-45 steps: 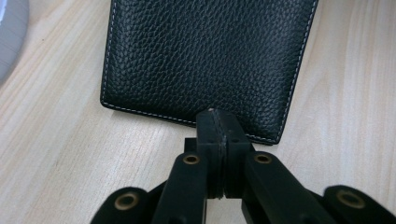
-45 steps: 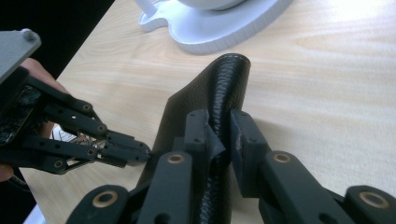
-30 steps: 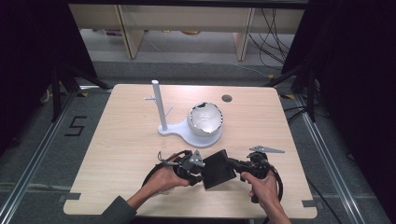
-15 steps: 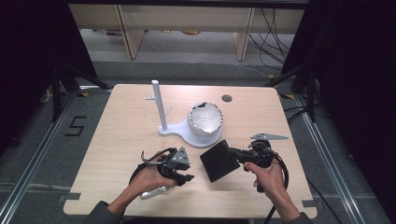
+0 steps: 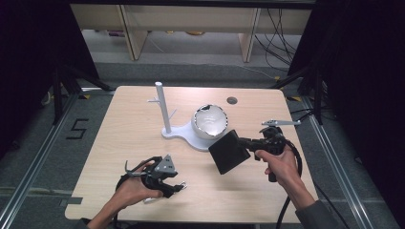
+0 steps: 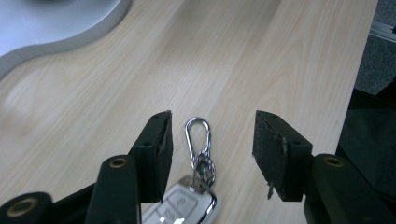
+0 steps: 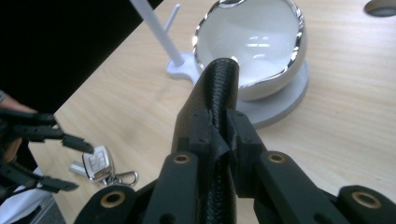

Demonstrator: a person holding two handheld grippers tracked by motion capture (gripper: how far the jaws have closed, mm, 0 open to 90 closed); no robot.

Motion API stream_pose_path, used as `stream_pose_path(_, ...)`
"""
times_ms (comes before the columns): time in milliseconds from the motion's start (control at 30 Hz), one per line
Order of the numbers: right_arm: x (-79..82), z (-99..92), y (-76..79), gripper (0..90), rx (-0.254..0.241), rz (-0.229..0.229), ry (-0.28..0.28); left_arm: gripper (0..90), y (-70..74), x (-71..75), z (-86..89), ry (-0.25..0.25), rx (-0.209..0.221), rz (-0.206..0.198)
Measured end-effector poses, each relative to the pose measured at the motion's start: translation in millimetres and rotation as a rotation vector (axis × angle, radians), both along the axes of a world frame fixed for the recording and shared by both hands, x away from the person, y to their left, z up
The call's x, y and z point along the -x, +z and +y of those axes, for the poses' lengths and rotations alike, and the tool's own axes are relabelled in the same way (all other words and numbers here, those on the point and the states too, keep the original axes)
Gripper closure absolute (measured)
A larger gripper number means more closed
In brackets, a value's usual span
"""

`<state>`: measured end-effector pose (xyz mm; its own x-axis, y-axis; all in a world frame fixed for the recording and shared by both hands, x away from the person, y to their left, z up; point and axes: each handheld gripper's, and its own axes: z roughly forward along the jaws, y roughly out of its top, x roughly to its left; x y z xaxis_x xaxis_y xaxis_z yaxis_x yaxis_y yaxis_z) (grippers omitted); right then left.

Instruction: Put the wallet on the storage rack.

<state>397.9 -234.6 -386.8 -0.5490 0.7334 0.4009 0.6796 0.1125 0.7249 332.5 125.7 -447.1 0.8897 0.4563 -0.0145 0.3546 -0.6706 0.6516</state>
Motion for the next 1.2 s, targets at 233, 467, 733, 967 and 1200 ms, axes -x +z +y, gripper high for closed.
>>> stream_pose_path(233,-13.2,-6.5,19.9,82.1,0.001,-0.01,-0.016,39.1,-5.3,14.3,25.5,0.068,0.013,0.014)
stream_pose_path(467,-23.4,-5.9,36.2,82.1,-0.009,-0.012,-0.017,37.9,-9.5,29.4,43.1,0.089,0.03,0.015)
stream_pose_path(733,-32.7,-3.8,46.6,82.2,-0.021,-0.007,-0.03,36.4,-15.1,40.3,59.5,0.135,0.057,0.028)
stream_pose_path(967,-49.6,-1.7,49.8,82.3,-0.026,-0.015,-0.049,36.2,-18.3,47.1,65.8,0.143,0.058,0.028)
stream_pose_path(1200,-75.6,3.6,48.8,82.3,-0.021,-0.006,-0.099,34.3,-17.0,52.1,70.1,0.144,0.069,0.017)
